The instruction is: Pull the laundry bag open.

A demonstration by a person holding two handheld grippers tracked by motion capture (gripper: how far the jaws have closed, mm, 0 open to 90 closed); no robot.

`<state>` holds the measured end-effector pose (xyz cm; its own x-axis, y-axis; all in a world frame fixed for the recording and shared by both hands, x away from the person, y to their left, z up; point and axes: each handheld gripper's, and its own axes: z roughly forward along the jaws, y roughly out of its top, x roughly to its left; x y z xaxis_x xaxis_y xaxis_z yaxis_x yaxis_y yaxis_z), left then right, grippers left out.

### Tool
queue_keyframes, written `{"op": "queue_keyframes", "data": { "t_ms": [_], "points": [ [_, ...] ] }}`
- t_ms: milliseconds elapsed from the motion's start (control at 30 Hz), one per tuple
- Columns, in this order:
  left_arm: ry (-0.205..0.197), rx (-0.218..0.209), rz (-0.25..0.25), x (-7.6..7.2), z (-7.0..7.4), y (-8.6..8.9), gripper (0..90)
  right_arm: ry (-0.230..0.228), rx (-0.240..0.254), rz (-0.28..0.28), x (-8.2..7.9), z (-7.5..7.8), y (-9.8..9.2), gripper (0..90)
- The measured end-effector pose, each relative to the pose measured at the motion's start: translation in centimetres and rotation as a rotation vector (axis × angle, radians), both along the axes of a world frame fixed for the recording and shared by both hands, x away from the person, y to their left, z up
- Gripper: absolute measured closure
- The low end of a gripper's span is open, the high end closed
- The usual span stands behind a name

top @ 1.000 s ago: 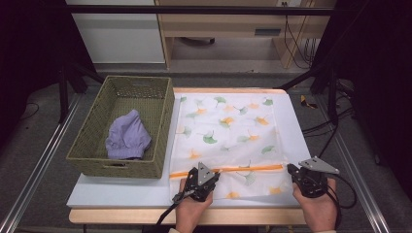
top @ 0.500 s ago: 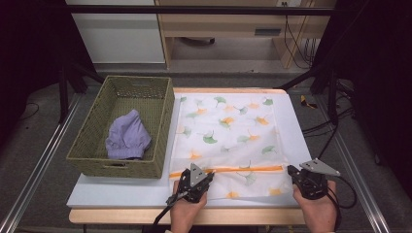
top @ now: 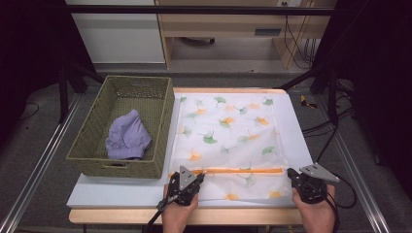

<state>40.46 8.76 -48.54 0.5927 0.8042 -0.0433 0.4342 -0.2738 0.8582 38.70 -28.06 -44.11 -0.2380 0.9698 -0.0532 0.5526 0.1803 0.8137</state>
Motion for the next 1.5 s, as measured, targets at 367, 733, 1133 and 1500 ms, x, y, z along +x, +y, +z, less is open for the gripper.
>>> {"op": "queue_keyframes", "data": {
  "t_ms": [367,733,1133,1500],
  "points": [
    [-0.002,0.006,0.022,-0.1,-0.1,1.0,90.0,-0.005,0.0,-0.005,-0.1,-0.5,0.3,88.3],
    [-0.002,0.001,0.042,0.0,0.0,2.0,90.0,-0.003,0.004,-0.01,0.2,-0.7,0.4,88.3],
    [0.002,0.014,0.079,-0.5,-0.4,3.8,90.0,-0.015,0.017,-0.019,0.0,-0.7,0.2,88.3],
    [0.012,-0.005,0.114,-0.5,-0.8,5.4,90.0,-0.009,0.016,-0.016,0.1,-0.8,0.2,88.3]
  ]
}}
